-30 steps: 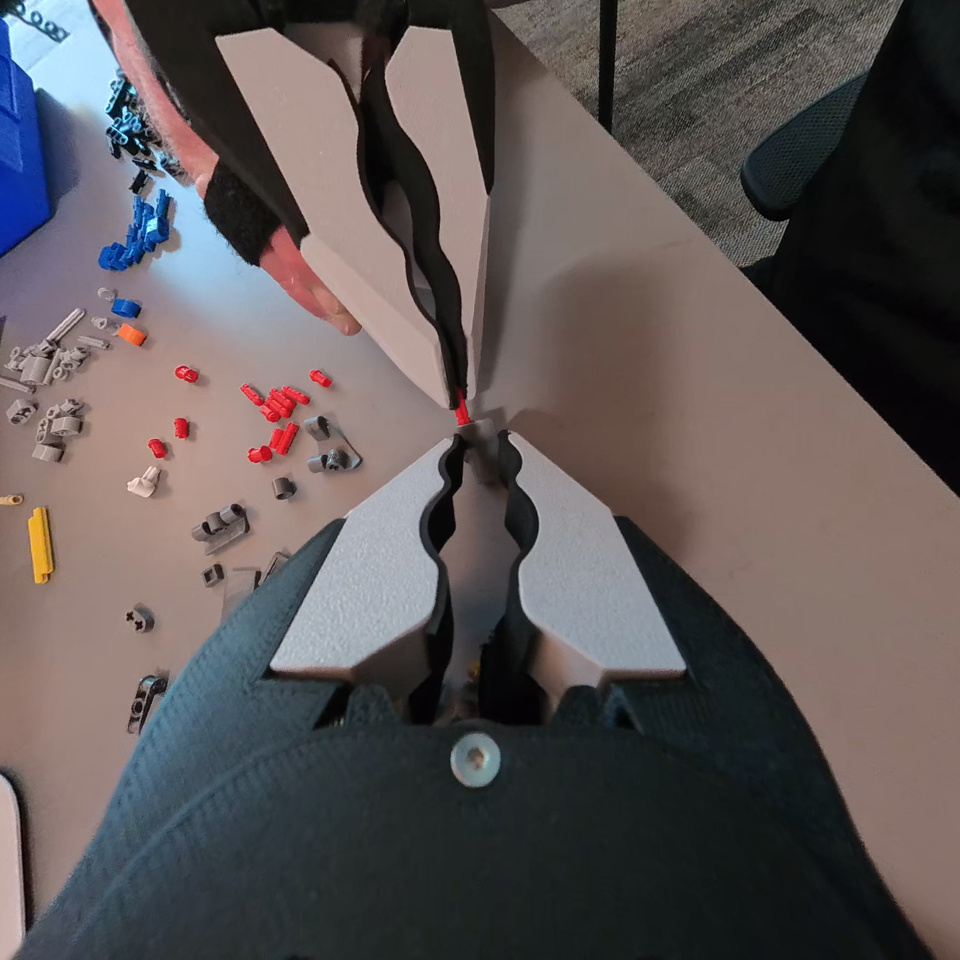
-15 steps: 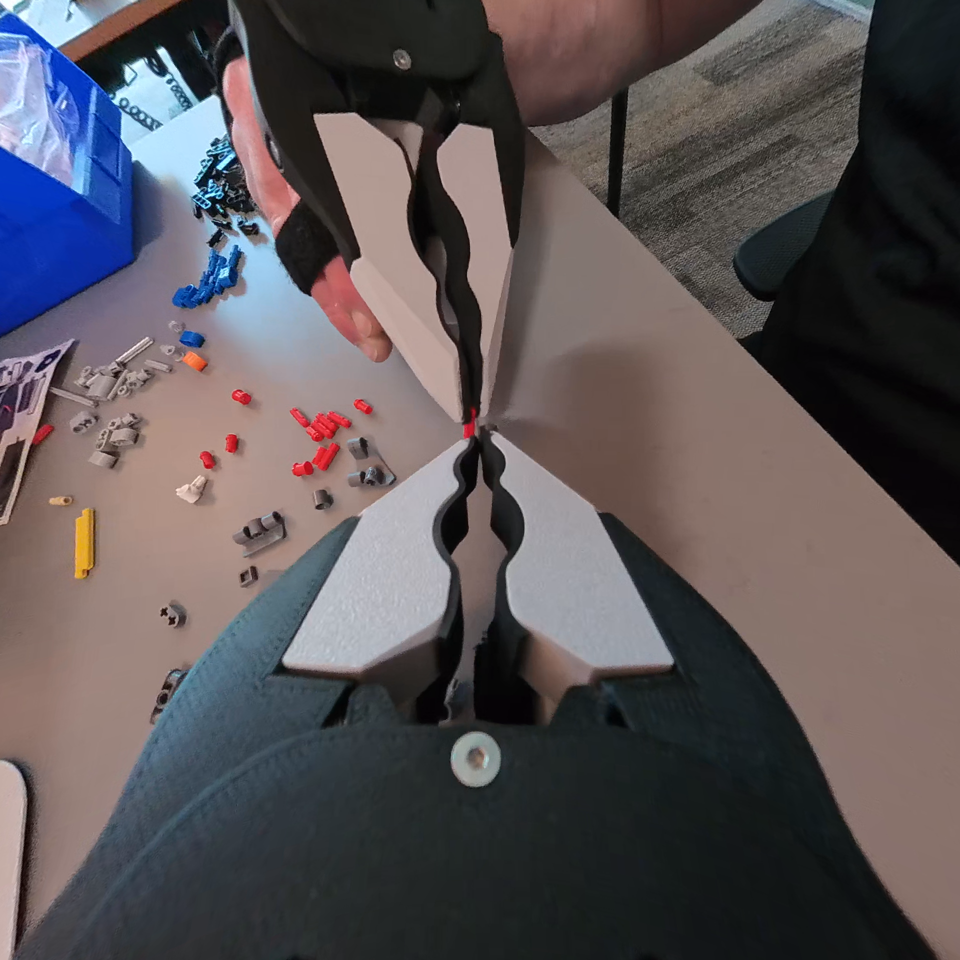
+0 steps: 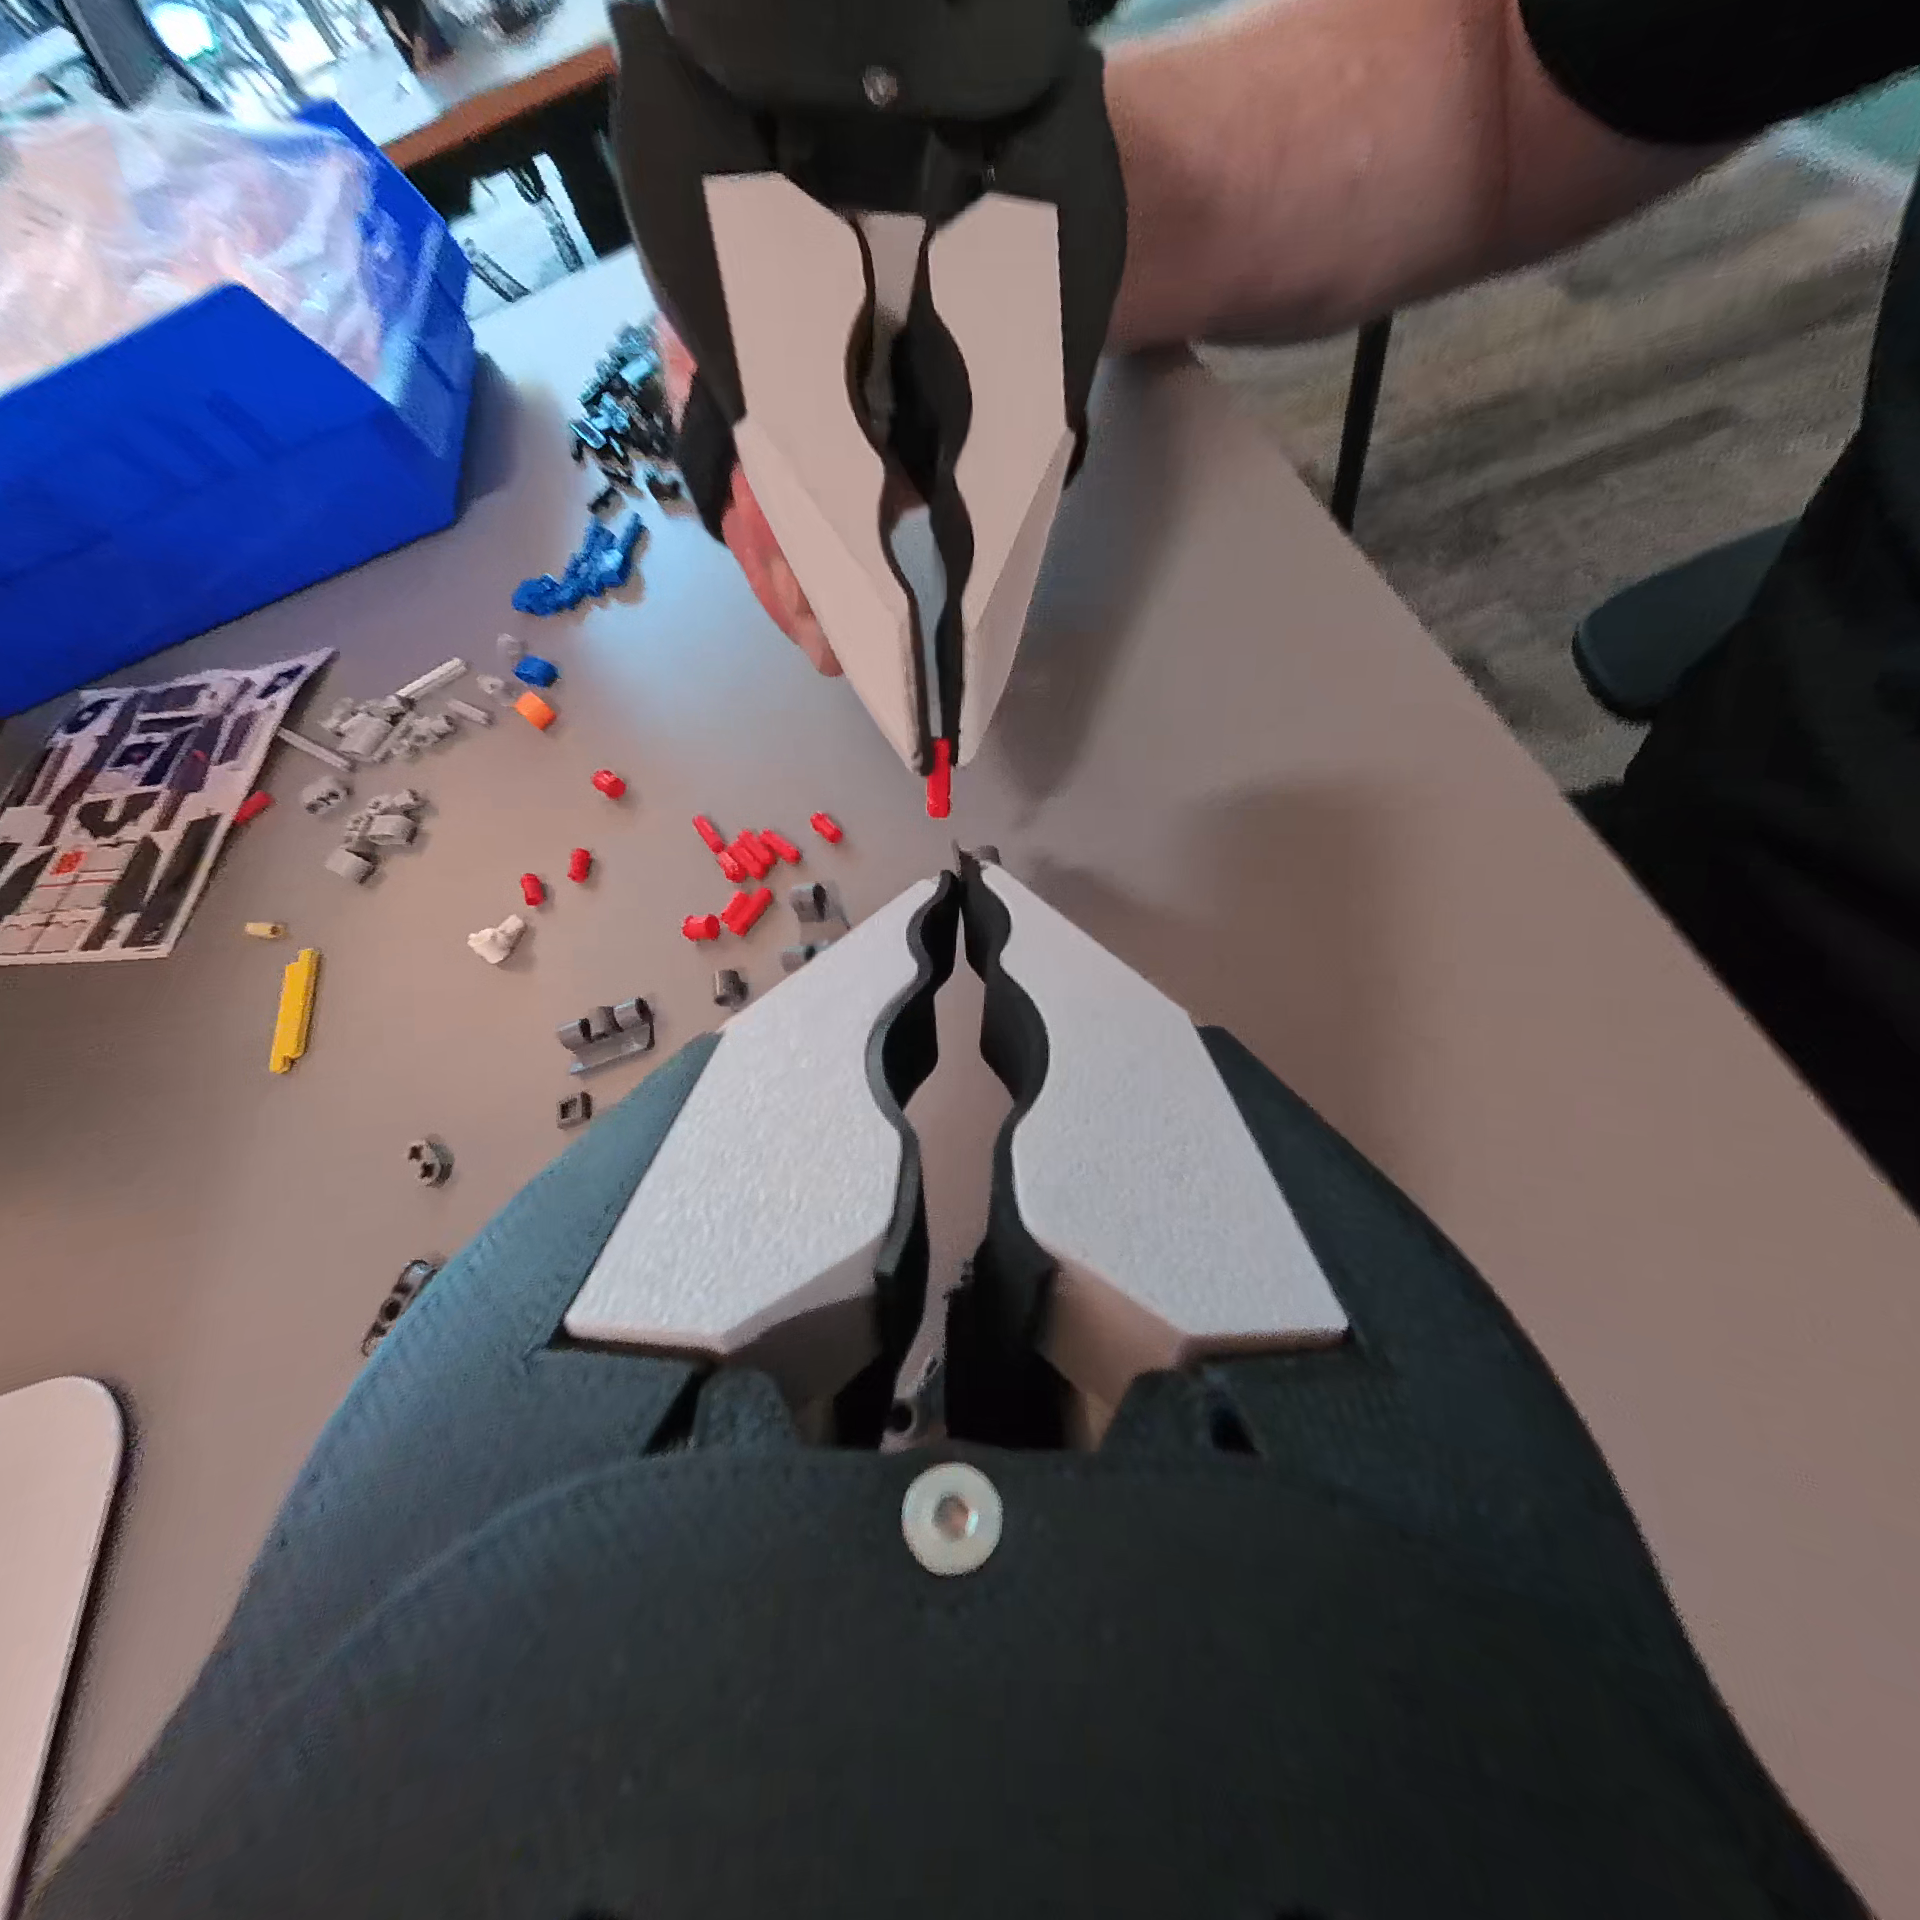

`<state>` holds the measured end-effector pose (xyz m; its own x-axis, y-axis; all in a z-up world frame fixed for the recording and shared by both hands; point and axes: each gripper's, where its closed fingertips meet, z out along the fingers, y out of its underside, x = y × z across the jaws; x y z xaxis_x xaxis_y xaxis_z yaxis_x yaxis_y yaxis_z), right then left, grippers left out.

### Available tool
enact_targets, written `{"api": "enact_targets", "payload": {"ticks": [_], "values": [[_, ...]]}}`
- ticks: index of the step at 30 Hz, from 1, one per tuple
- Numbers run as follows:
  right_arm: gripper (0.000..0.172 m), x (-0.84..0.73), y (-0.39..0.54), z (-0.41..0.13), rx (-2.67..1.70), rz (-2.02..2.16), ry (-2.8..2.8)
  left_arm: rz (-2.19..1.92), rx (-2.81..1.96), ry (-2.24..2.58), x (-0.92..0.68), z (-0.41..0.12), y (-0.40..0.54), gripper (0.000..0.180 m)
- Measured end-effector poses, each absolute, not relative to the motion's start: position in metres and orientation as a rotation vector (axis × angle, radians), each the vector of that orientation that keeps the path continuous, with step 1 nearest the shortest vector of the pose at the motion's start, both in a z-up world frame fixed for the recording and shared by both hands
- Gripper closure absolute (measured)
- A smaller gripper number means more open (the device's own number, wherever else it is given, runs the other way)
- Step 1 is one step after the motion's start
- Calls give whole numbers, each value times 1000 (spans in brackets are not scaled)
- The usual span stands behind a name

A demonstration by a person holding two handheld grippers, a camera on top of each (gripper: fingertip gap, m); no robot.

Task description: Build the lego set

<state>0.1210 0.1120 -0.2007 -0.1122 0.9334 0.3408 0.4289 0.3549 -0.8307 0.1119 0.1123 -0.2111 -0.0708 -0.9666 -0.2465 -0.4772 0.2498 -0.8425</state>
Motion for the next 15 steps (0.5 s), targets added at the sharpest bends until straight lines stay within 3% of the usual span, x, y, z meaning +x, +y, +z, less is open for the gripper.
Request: {"api": "enact_targets", "payload": {"ticks": [15], "values": [[171, 105, 112, -130, -1277, 1192, -1250, -793, -1242, 1279, 96, -140, 119, 180]]}}
